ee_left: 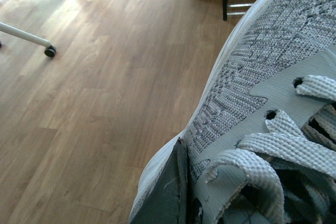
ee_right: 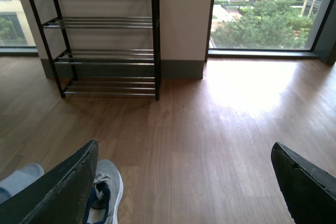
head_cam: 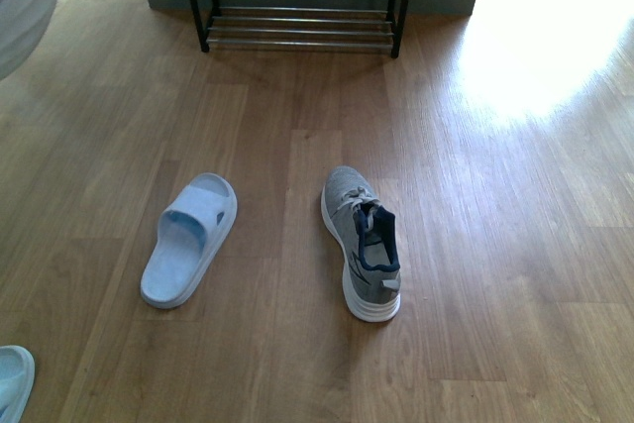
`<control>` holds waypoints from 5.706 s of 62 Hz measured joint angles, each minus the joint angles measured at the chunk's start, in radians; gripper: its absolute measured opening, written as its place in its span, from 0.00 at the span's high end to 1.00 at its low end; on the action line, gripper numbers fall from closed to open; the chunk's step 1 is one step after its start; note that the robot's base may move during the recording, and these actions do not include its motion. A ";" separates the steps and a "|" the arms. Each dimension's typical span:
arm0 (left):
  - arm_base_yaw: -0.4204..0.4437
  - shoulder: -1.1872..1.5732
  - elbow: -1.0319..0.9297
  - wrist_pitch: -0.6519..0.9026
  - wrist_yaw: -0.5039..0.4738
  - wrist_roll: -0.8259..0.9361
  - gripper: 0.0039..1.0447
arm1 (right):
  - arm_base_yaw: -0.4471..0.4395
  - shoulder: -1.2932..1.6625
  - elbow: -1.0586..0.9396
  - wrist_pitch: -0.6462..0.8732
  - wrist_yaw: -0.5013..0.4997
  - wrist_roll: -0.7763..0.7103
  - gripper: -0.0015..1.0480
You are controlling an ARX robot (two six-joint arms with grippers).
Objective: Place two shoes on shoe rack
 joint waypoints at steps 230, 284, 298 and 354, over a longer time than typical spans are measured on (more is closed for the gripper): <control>-0.054 -0.049 -0.005 -0.006 -0.026 -0.019 0.99 | -0.109 2.554 0.729 0.620 -0.031 -0.217 0.09; -0.054 -0.049 -0.005 -0.006 -0.026 -0.019 0.99 | -0.087 2.692 0.868 0.704 -0.008 -0.133 0.39; -0.054 -0.049 -0.005 -0.006 -0.026 -0.019 0.99 | -0.082 2.693 0.868 0.720 -0.015 -0.128 0.76; -0.054 -0.049 -0.005 -0.006 -0.026 -0.019 0.99 | -0.085 2.282 0.617 0.709 -0.048 -0.239 0.99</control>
